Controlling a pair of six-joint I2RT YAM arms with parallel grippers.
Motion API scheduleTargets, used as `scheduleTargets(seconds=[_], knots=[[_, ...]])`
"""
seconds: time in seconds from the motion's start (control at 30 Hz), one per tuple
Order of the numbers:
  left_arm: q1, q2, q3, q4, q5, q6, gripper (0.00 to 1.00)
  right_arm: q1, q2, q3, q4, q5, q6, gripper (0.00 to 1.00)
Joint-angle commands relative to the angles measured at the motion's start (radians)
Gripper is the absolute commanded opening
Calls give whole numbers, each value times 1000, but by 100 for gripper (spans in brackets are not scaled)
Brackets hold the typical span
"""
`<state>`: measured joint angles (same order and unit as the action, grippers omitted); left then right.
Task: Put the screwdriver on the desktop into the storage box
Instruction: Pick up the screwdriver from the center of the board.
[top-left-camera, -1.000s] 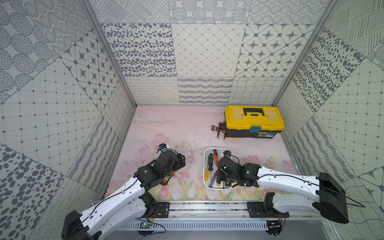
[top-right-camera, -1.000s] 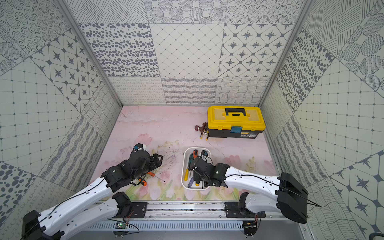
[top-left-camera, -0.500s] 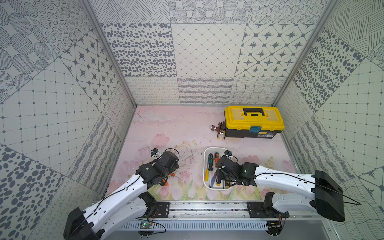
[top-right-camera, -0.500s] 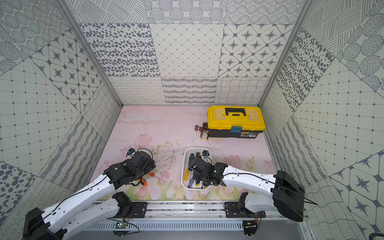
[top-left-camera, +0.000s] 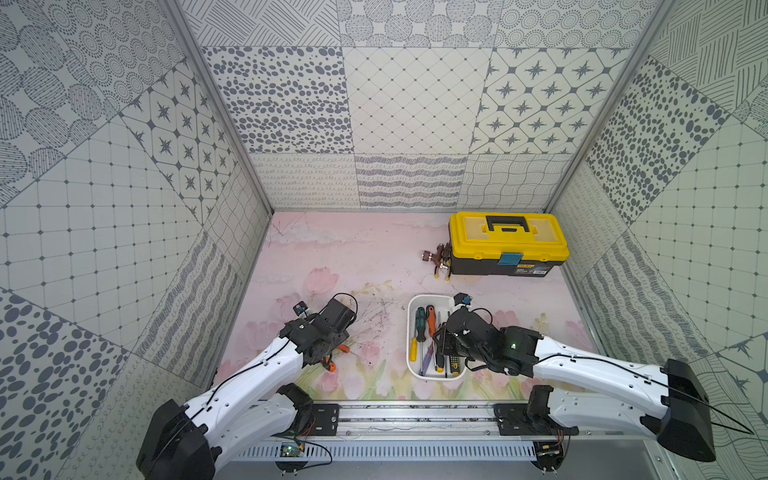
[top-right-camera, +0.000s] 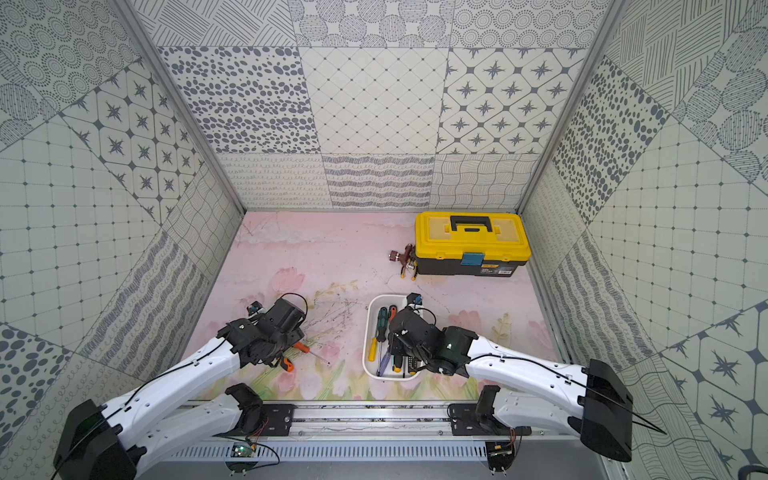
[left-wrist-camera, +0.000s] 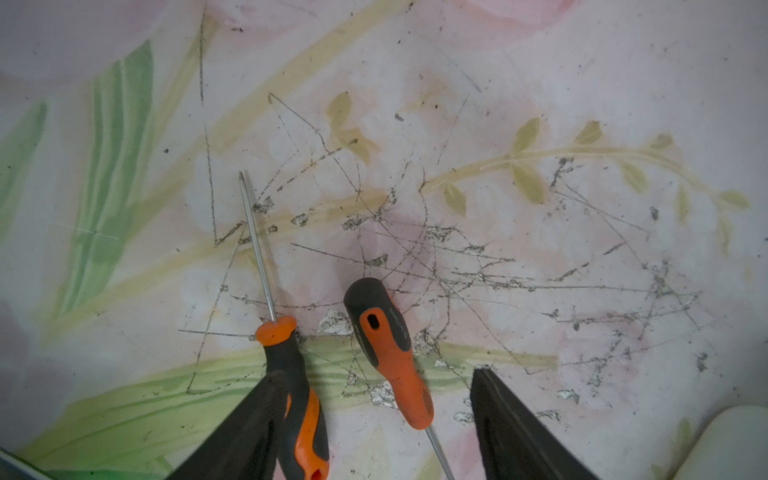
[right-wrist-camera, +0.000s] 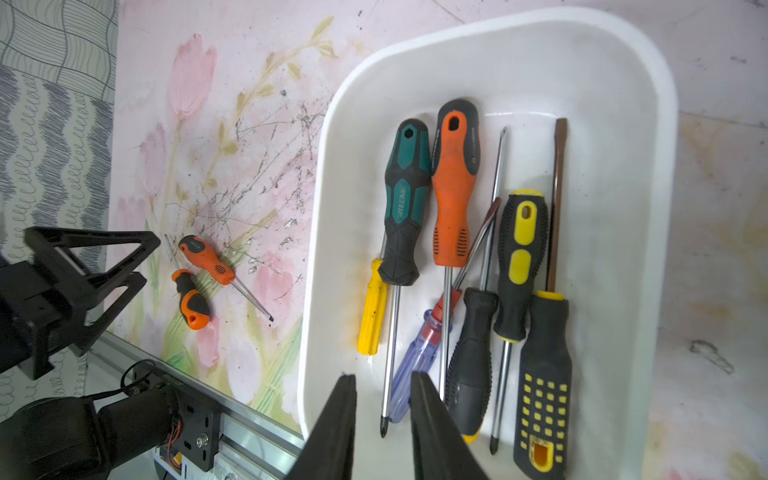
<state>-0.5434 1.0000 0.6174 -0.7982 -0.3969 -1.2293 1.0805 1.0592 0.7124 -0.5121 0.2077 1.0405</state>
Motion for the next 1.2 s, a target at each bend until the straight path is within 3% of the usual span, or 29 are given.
scheduleTargets(seconds=[0.0, 0.23, 0.5, 0.8, 1.0, 1.17], knots=[[16, 82, 15, 11, 22, -7, 73, 1, -36, -19, 6, 6, -30, 26], [35, 147, -8, 73, 39, 4, 71, 1, -54, -24, -2, 6, -37, 22], [60, 240, -16, 175, 101, 32, 58, 1, -46, -7, -2, 2, -51, 18], [60, 344, -11, 266, 140, 37, 50, 1, -37, 7, -7, -2, -60, 18], [60, 341, -1, 314, 225, 46, 28, 1, -34, 14, -6, -17, -74, 17], [61, 204, 45, 305, 270, 105, 13, 2, -49, 9, 23, -48, -89, 17]])
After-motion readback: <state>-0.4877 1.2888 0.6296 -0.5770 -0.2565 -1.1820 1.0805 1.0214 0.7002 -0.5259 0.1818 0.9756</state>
